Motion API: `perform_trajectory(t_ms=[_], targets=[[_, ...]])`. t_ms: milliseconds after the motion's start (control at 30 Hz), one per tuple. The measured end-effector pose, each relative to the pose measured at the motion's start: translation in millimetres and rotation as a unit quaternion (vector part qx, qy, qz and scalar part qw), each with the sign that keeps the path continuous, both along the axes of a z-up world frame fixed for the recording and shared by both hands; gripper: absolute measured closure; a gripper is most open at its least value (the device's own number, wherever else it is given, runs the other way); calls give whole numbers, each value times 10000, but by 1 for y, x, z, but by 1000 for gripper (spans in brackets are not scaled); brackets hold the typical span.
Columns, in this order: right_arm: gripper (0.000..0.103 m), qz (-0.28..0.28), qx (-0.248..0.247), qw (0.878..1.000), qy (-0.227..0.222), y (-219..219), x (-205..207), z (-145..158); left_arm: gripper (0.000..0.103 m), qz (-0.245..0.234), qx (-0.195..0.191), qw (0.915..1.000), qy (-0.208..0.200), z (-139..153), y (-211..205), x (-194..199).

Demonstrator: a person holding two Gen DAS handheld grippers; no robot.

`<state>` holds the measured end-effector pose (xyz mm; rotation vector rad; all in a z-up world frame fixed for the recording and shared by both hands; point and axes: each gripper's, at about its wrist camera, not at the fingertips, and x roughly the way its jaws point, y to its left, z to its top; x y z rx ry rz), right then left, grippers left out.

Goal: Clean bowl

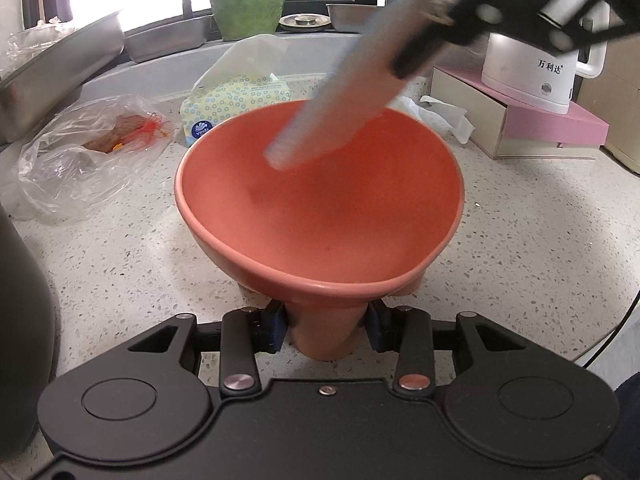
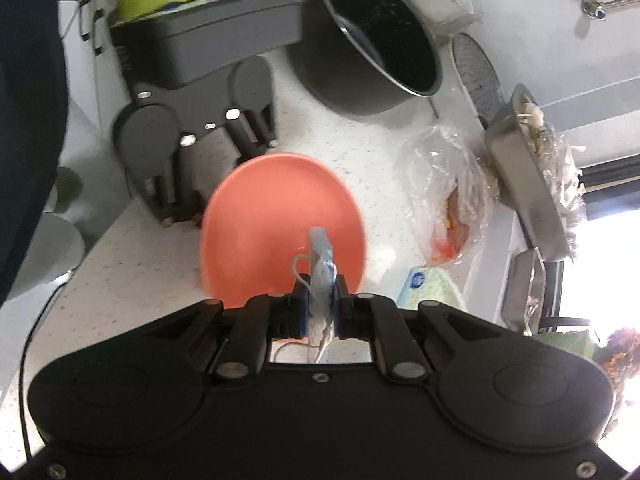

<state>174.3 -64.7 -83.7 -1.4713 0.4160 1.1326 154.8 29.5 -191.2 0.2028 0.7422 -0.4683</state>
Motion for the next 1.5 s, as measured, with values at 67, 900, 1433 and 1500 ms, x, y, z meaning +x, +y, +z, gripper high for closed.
perform_trajectory(t_ms=[67, 900, 1433, 1500], targets=[[91, 11, 9, 10000, 75, -2, -6, -1, 64, -25, 23, 10000, 4, 0, 0, 0], [91, 251, 472, 9985, 123, 32, -15, 10, 65, -3, -14, 10000, 19, 0, -2, 2], [90, -672, 699, 9945, 395, 13, 29, 7, 65, -24, -21, 10000, 21, 0, -1, 2], [90, -662, 659, 9947, 425, 10, 25, 5, 65, -32, -18, 10000, 21, 0, 0, 2]])
